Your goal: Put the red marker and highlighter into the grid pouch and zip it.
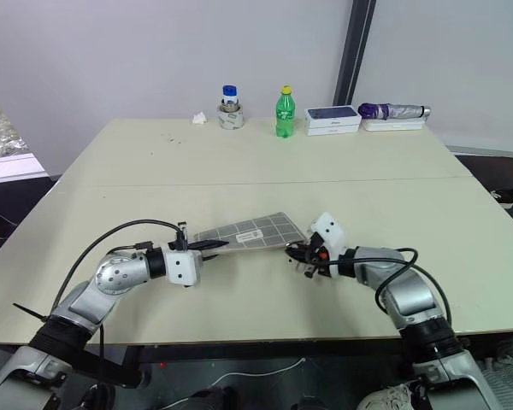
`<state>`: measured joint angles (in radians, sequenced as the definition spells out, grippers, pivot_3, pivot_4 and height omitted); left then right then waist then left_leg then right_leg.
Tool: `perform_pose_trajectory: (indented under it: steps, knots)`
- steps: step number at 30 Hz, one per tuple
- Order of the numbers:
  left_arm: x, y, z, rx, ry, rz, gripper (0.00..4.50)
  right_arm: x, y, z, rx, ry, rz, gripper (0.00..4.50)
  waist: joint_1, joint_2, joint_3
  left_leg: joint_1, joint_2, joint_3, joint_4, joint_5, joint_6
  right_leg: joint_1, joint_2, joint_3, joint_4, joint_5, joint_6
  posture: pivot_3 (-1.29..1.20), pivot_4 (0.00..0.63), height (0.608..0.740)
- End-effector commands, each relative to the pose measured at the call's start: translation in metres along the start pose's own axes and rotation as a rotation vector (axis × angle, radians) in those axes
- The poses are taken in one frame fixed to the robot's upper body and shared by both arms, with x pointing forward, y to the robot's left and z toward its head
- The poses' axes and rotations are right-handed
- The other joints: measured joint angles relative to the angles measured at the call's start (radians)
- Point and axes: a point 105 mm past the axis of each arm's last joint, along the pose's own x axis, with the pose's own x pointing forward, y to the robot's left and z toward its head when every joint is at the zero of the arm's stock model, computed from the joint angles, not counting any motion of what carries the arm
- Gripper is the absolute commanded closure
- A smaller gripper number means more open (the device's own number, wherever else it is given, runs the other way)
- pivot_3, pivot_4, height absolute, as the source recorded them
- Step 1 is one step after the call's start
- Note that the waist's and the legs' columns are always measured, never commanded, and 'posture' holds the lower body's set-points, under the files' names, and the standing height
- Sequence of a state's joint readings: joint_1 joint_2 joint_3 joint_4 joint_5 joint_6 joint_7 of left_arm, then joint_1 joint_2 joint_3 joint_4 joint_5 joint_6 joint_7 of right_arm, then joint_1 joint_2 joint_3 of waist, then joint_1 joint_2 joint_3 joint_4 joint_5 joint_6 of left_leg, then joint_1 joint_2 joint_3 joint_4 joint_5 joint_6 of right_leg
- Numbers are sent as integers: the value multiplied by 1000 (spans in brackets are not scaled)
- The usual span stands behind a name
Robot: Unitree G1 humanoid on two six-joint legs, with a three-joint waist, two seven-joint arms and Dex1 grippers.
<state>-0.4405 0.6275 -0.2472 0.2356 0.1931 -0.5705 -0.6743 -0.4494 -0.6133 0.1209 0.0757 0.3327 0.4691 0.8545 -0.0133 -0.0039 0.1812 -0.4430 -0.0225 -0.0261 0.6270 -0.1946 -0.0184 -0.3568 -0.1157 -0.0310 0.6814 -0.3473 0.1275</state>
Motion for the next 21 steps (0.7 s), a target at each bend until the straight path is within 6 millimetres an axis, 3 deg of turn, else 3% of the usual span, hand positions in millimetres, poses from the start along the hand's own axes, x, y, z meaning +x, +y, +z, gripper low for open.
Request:
perform_pose_trajectory:
  steps: [1, 4, 5, 9, 14, 21]
  knots:
    - [-21, 14, -21, -37, 86, 62, 4500, -17, -26, 1, -72, 5, -102, 4444, 1, 0, 0, 0, 0, 0, 0, 0, 0, 0, 0, 0, 0, 0, 0, 0, 150, 740]
    - [-23, 11, -24, -112, 88, 53, 4500, -16, -25, 5, -75, -30, -94, 4444, 3, 0, 0, 0, 0, 0, 1, 0, 0, 0, -1, 0, 0, 0, 0, 0, 150, 740]
    - [-24, 12, -24, -128, 87, 69, 4173, -16, -26, 6, -86, -33, -101, 4146, 3, 0, 0, 0, 0, 0, 1, 0, 0, 0, -1, 0, 0, 0, 0, 0, 150, 740]
    - [-27, 11, -19, -236, 49, 82, 2611, -20, -21, 2, -76, -24, -69, 2540, 1, 0, 0, 0, 1, 0, 0, 0, 0, 0, -1, 0, 0, 0, 0, 0, 150, 740]
    - [-37, 15, -18, -322, 51, 145, 39, -33, -17, 6, -101, -29, -39, 11, 3, 0, 0, 0, 2, 0, 1, 0, 0, 1, -1, 0, 0, 0, 0, 0, 150, 740]
    - [-90, 10, -35, -522, 115, 291, 39, -72, -23, 10, -129, -53, -83, 11, 1, 0, 0, 0, 3, 0, 0, 0, 0, 1, -1, 0, 0, 0, 0, 0, 150, 740]
